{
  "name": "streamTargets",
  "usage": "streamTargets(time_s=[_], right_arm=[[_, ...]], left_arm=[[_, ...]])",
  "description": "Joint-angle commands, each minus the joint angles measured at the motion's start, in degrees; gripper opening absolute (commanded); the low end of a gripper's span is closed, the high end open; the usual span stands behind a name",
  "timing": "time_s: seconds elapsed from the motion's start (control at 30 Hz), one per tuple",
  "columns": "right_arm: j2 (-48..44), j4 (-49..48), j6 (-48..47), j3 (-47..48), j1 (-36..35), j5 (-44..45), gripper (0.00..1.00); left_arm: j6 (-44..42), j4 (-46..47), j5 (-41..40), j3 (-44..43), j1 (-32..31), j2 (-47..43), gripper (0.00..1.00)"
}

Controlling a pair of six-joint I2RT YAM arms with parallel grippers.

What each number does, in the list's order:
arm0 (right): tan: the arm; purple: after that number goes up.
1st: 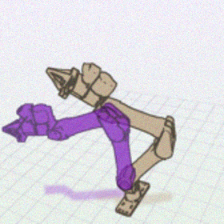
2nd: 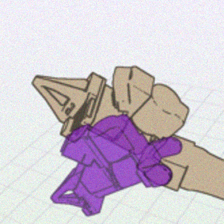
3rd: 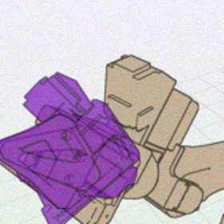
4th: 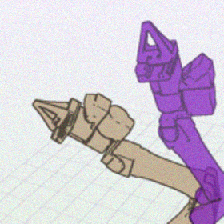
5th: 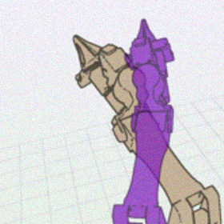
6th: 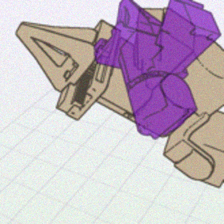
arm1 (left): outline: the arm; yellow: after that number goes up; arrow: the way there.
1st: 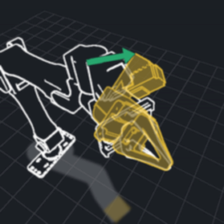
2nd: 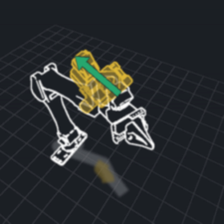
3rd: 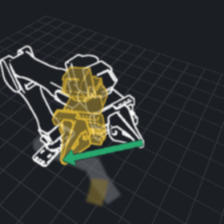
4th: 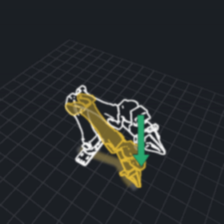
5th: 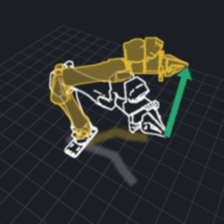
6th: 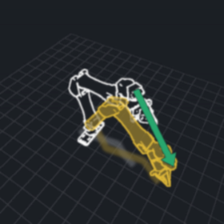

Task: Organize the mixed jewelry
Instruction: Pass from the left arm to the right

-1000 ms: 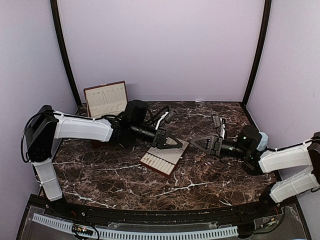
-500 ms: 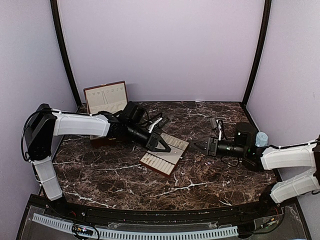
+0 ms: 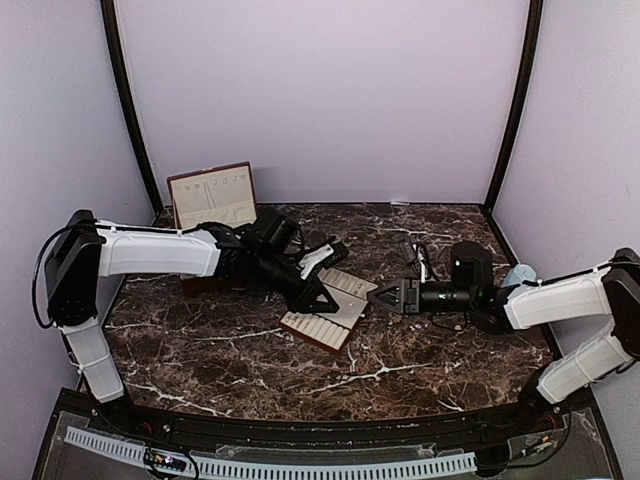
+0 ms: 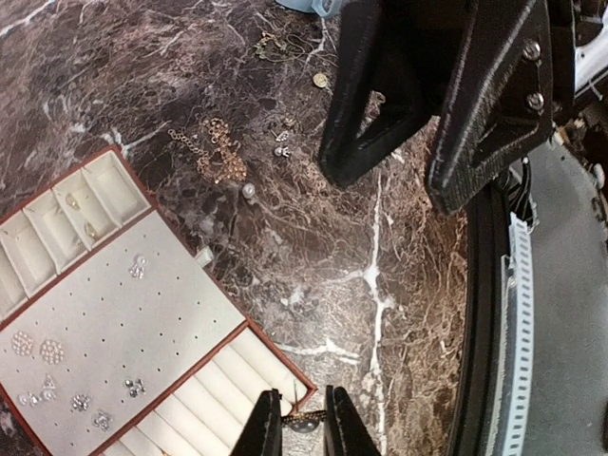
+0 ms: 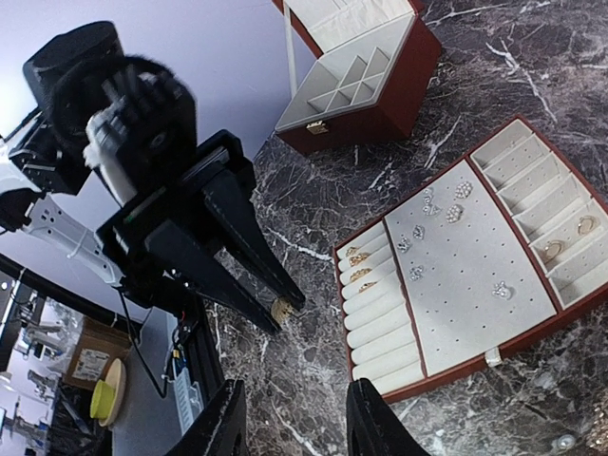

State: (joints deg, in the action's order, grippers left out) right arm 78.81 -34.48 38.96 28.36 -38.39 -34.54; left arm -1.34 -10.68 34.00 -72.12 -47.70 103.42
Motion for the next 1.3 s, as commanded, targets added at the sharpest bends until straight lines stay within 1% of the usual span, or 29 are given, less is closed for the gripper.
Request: streamTargets(time_s=[0.0,0.1,0.2,0.33,0.47,0.63,0.8,1.07,1.27], right_arm=[[-0.41,-4.87,4.98,-1.38,-0.63,-1.95,0.38],[-1.75,-6.35,7.08,-3.76,-0.63,-1.02,0.40],[-3.07,-7.08,8.10,-5.68,-0.72,-0.97,0.43],[-3.41,-10.46,10.14,-7.10,-0.85,-3.57,0.44],[-3.29,-11.67,10.48,-7.14,-1.44,-5.41,0.43],[-2.21,-15.52,12.04,-7.15,-2.00,-7.89,0.39],[-1.34,-18.72,13.48,-7.63,-2.43,-9.31,0.31],[0.23,-18.78,13.10,-6.88,-3.00,-9.03,0.28],[1.44,-22.11,15.13,-7.12,-3.00,-7.50,0.25]], left_arm=[[-14.57,-4.09,-8.86,-2.22,-2.81,-2.77,0.07],[-16.19,-1.87,-8.86,-2.00,-3.61,-2.71,0.07],[-18.78,2.72,-11.80,0.17,-5.54,-3.67,0.07],[-22.29,7.48,-15.98,2.53,-9.89,-4.94,0.07],[-23.54,11.72,-16.75,4.13,-11.53,-5.84,0.07],[-23.79,16.13,-16.59,5.56,-12.53,-7.25,0.07],[-23.48,16.90,-16.40,5.67,-12.68,-7.87,0.07],[-23.13,18.14,-16.20,6.37,-13.09,-8.64,0.07],[-23.24,18.09,-16.16,6.46,-13.46,-8.69,0.07]])
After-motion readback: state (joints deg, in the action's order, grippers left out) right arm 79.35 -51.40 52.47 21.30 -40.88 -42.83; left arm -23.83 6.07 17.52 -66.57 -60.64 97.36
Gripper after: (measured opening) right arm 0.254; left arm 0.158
